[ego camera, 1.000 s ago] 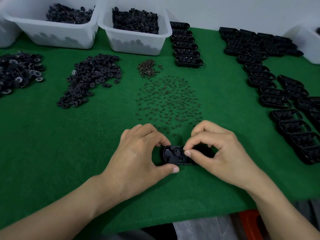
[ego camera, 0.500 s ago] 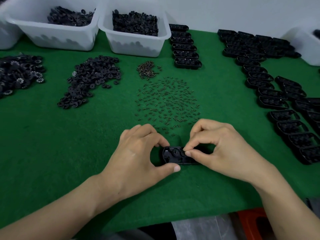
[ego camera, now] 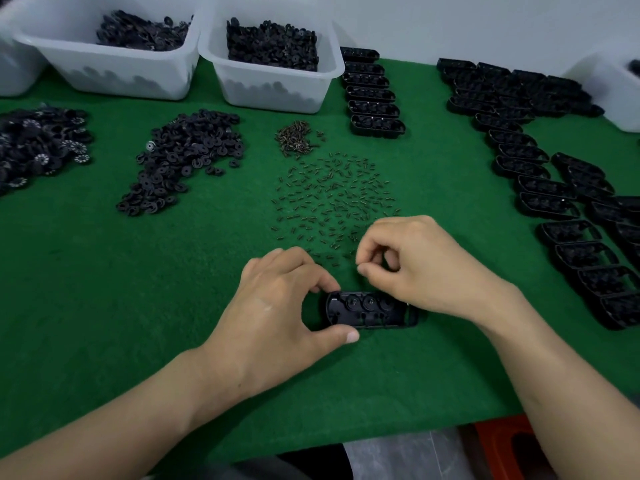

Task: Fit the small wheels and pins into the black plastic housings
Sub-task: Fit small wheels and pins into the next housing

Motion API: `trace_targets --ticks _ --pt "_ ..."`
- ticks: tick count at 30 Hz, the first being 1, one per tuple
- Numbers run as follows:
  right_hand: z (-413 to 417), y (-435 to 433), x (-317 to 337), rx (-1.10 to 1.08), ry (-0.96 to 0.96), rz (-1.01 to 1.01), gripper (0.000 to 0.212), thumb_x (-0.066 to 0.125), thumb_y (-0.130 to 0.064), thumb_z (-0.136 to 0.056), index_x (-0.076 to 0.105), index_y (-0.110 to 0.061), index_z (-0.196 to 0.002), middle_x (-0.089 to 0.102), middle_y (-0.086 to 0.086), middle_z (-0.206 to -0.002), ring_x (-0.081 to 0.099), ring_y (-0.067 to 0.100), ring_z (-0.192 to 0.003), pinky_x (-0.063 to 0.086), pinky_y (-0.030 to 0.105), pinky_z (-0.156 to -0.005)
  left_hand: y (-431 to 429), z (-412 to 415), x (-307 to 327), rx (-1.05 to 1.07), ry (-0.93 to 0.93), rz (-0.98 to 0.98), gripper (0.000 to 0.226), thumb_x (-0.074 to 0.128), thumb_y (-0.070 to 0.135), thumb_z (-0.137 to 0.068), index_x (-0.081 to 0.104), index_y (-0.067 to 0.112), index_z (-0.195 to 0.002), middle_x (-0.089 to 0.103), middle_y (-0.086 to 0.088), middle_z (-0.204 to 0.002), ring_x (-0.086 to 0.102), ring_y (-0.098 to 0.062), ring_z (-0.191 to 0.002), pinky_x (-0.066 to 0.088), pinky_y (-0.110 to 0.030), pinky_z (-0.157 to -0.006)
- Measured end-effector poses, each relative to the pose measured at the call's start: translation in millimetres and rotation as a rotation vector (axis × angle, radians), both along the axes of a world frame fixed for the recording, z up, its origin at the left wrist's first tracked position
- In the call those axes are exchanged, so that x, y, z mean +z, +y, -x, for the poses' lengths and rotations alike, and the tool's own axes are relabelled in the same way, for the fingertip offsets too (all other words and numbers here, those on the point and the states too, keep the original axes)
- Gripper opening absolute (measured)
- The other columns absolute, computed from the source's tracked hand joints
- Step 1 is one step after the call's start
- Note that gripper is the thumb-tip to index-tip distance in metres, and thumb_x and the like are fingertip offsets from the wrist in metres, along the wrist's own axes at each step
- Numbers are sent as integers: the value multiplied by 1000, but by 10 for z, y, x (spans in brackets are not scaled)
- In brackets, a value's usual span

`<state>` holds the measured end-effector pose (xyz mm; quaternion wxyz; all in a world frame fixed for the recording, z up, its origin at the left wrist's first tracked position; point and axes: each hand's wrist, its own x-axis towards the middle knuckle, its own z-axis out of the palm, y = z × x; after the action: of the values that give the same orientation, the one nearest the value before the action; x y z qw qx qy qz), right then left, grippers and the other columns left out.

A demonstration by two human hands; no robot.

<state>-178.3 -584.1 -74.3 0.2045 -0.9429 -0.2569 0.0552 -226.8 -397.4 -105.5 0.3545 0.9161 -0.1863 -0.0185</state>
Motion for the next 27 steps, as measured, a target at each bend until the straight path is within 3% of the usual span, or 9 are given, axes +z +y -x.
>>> trace_targets --ticks 2,5,7,11,15,22,25,27 --pt "64 -154 15 -89 48 -208 12 66 -9 -77 63 -19 -70 59 -10 -65 50 1 -58 37 11 -54 1 1 -1 -2 -2 2 45 58 63 -60 62 29 -89 49 17 -85 44 -3 -85 29 -23 -86" --pt "224 -328 0 -163 103 -445 5 68 -14 -74 66 -18 -71 62 -3 -71 52 12 -62 44 27 -56 7 -3 -3 -1 -3 6 44 58 63 -60 62 29 -89 49 18 -85 45 -3 -85 32 -25 -86" --pt "328 -340 -54 -145 108 -449 7 71 -13 -74 69 -20 -73 61 -8 -75 53 14 -68 44 31 -60 5 -7 -5 -1 -12 6 43 59 62 -60 63 29 -87 49 17 -83 46 -4 -84 35 -27 -82" --pt "411 -320 -165 -130 59 -420 13 75 -9 -74 71 -21 -74 59 -7 -79 55 13 -75 41 23 -62 -5 -7 -3 -1 -27 0 40 62 60 -61 62 28 -85 50 16 -82 45 -4 -82 35 -28 -80" --pt "417 -321 -222 -130 30 -412 14 75 -6 -73 72 -20 -75 58 -4 -79 55 11 -75 36 12 -66 -7 0 -2 0 -37 1 41 62 60 -61 63 27 -85 50 16 -82 46 -5 -81 36 -28 -79" --pt "422 -300 -236 -111 -54 -354 7 69 -10 -73 67 -17 -72 58 -8 -78 54 8 -73 36 10 -65 -5 -1 -7 1 -44 0 40 63 61 -62 63 27 -85 50 16 -82 45 -2 -81 34 -27 -79" --pt "418 -318 -224 -115 -39 -337 15 73 -5 -72 66 -18 -73 59 -9 -79 53 11 -72 38 14 -63 -4 0 -7 3 -42 -9 41 59 62 -61 62 28 -84 50 16 -82 44 -2 -81 32 -25 -79" --pt "410 -349 -205 -123 -16 -367 16 73 -5 -73 65 -18 -76 59 -9 -80 53 13 -71 43 25 -61 -3 3 -7 3 -36 -7 41 59 62 -60 62 29 -84 49 18 -82 44 -1 -83 31 -23 -79"
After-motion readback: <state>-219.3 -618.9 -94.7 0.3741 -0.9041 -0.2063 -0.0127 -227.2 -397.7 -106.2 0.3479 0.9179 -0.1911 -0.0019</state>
